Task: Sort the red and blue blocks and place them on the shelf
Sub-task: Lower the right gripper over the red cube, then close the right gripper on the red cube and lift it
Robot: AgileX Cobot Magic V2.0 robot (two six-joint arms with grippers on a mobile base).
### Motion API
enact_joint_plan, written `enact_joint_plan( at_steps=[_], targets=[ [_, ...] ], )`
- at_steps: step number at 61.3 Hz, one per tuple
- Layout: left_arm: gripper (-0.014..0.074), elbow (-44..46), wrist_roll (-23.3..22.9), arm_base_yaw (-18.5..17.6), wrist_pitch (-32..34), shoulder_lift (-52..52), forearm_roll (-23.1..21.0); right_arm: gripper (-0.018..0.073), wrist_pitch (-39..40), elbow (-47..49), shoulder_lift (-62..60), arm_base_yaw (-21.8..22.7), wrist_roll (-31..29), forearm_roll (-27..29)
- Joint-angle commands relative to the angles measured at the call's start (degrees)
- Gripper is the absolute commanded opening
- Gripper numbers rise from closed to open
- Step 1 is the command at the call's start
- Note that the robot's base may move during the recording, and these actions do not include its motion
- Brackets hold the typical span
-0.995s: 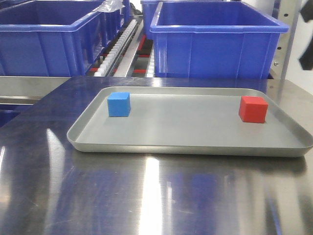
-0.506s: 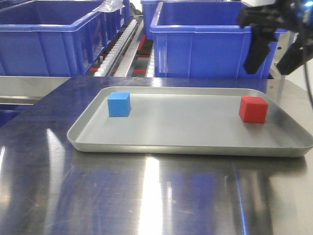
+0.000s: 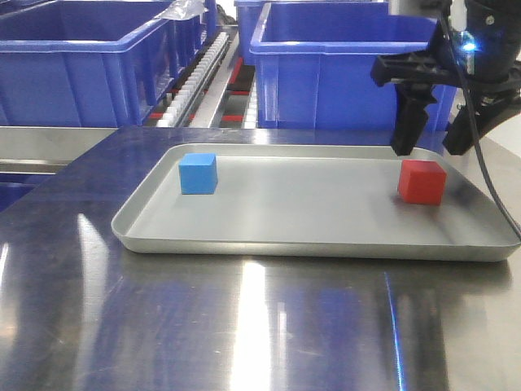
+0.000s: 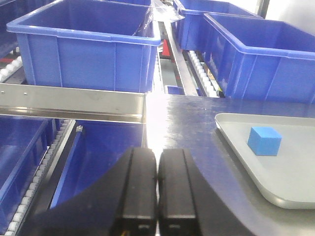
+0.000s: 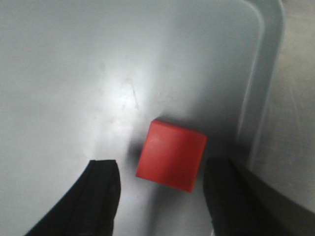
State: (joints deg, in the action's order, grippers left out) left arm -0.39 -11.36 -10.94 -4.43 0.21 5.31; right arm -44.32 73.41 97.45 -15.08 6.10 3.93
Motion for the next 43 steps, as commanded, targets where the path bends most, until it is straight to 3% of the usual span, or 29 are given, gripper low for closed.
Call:
enact_joint_plan(
  at_steps=[1,27,43],
  targets=[
    [0.0138,-2.0,-0.3,0.2,4.9,1.4,-0.4,0.0487,1.6,2.1,-2.5,0.0,0.0,-2.0],
    [0.0138,-2.0,-0.3,0.2,4.9,1.4,-0.4,0.0487,3.9,2.1,-2.5,0.0,2.3,-3.4],
    [0.0138,-2.0,-0.3,0.2,4.9,1.4,-0.4,0.0487,2.2,2.1,-0.7,0.0,2.4,-1.3]
  ],
)
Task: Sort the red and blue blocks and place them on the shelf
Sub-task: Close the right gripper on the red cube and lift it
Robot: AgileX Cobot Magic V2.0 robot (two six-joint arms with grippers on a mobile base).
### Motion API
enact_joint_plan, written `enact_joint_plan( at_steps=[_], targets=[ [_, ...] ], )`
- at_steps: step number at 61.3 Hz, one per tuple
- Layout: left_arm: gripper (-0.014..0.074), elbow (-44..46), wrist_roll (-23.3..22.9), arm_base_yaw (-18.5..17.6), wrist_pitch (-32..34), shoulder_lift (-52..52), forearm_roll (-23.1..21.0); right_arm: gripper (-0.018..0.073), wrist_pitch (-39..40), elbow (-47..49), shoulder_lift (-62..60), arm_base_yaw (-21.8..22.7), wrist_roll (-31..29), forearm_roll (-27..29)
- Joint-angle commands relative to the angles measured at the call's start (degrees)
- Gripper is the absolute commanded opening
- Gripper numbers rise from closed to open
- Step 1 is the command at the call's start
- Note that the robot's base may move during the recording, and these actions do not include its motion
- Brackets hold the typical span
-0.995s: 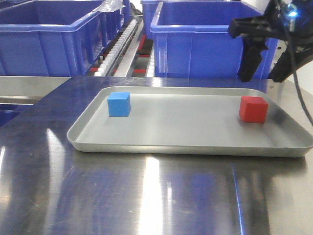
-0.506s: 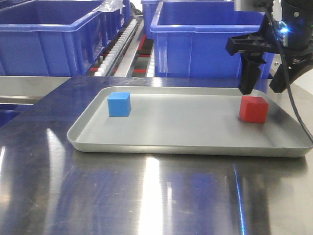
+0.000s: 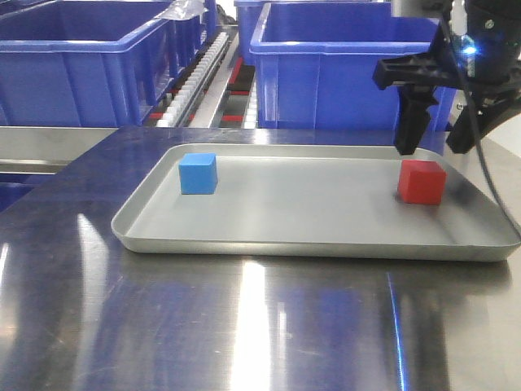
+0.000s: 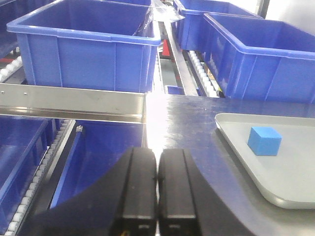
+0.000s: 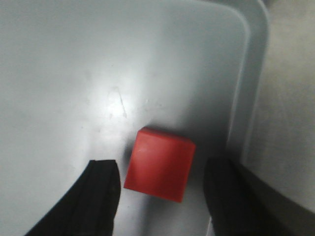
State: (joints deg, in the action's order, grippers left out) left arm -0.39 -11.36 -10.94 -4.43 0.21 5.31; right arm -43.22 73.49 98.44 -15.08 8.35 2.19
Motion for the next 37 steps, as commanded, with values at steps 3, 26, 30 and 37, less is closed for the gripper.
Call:
enact_joint_plan(
  at_steps=[3,26,30,37],
  targets=[
    [0.0138,-2.0,-0.3,0.2,4.9,1.4,-0.4,0.0487,0.8,2.0,-1.2,-0.2,0.1,0.5],
    [0.0138,-2.0,-0.3,0.2,4.9,1.4,-0.4,0.0487,1.6,2.0,2.2,-0.5,0.1,0.5],
    [0.0138,-2.0,-0.3,0.2,4.9,1.4,-0.4,0.0487,2.0,2.0,2.6,-0.5,0.2,0.5],
    [0.0138,-2.0,-0.3,0.2,4.9,1.4,-0.4,0.0487,2.4,2.0,3.3,-0.5,0.2,0.5]
  ],
)
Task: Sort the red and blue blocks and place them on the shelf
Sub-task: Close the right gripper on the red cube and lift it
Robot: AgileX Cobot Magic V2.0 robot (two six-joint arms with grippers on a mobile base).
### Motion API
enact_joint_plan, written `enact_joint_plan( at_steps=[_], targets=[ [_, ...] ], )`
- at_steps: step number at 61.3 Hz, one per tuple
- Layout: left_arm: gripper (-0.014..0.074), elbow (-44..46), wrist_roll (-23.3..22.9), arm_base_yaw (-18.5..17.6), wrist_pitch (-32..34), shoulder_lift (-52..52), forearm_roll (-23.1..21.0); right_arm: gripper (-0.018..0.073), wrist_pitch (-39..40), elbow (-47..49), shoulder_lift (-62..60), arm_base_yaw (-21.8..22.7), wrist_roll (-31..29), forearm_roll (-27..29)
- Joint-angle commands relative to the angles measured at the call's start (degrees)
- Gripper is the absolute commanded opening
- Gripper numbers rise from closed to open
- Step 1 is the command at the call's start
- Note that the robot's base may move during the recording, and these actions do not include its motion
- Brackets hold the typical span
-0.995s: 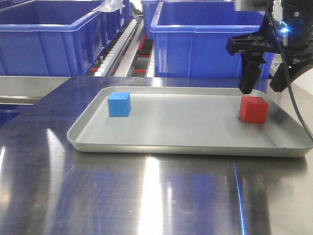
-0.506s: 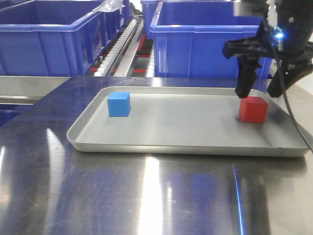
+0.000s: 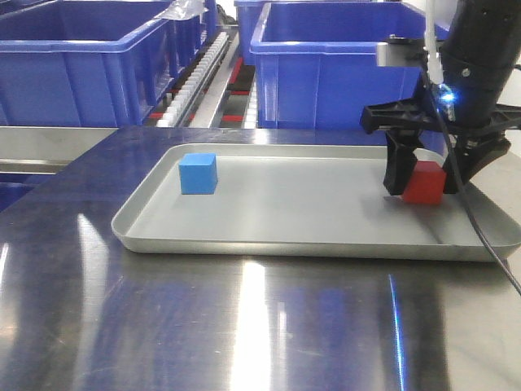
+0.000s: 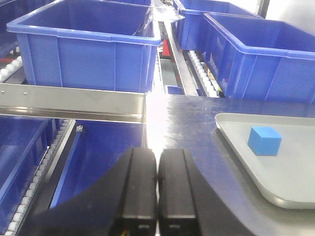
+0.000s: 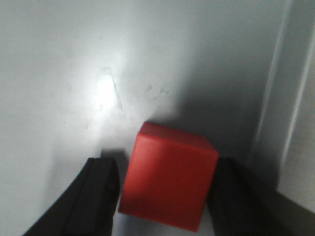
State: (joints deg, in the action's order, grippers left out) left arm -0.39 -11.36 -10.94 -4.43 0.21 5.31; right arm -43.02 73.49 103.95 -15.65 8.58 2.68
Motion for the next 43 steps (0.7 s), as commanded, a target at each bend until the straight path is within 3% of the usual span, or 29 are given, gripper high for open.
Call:
enact_joint_plan(
  at_steps=[1,9,13,26,43],
  targets=[
    [0.0138,-2.0,-0.3,0.2,4.9,1.4,-0.4,0.0487,2.3,2.0,-2.1,0.1,0.0,0.0],
    [0.0138,-2.0,-0.3,0.2,4.9,1.4,-0.4,0.0483,3.3,2.0,-2.1,0.1,0.0,0.0],
    [0.0138,-2.0,-0.3,0.2,4.9,1.4,-0.4,0.0436,3.7,2.1,-2.2,0.1,0.5,0.0],
    [0.0138,-2.0,-0.3,0.2,4.9,1.4,-0.4,0.005,3.6,4.3,-3.6,-0.5,0.5,0.0],
    [0.0138,-2.0,-0.3,0.2,4.9,1.4,-0.4,0.0057,8.3,6.4,-11.3,-1.9,0.5,0.1]
  ],
)
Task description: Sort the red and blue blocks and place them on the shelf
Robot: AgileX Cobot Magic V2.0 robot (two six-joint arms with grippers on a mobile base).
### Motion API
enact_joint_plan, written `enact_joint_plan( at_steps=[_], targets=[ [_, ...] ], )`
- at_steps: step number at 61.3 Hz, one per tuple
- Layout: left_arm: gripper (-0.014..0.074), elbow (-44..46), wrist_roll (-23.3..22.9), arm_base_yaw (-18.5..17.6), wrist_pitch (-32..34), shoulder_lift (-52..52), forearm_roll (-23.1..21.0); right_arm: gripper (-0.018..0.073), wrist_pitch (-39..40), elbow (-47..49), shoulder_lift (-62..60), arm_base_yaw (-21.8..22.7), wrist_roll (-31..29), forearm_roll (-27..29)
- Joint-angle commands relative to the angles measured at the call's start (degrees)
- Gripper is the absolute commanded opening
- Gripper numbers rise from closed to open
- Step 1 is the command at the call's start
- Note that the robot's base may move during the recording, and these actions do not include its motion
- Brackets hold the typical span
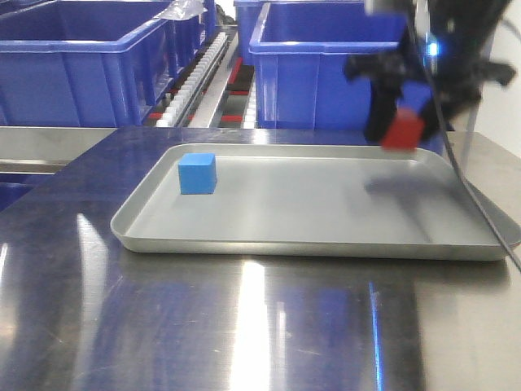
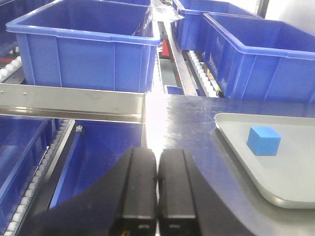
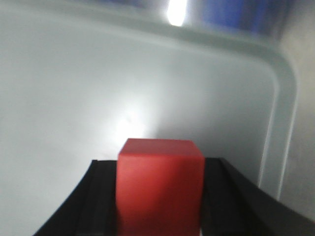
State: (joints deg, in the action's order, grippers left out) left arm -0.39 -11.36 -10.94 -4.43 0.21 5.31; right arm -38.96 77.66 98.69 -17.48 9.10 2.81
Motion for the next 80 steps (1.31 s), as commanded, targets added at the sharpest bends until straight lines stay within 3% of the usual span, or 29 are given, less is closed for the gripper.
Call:
enact_joint_plan(
  at_steps=[1,21,56,69,80],
  targets=[
    [0.0138,-2.0,-0.3,0.2,4.9,1.4,-0.4,0.0057,4.6,2.2,-6.6,0.0,0.0,0.0],
    [0.0138,-2.0,-0.3,0.2,4.9,1.4,-0.4,0.0057,11.3,-4.8,-23.8,1.3,0.0,-0.8],
    [0.0138,-2.0,-0.3,0.2,4.9,1.4,-0.4,0.0057,18.5,-40.1,-62.0,15.7,0.0,-0.4],
    [0.0138,-2.0,-0.3,0.2,4.9,1.4,-0.4,0.0057,18.5,-49.7,-73.2,18.0,0.0,-0.4],
    [0.0138,-2.0,-0.3,0.2,4.9,1.4,-0.4,0.0057,18.8,-51.8,-75.3,18.7,0.0,-0.4]
  ],
)
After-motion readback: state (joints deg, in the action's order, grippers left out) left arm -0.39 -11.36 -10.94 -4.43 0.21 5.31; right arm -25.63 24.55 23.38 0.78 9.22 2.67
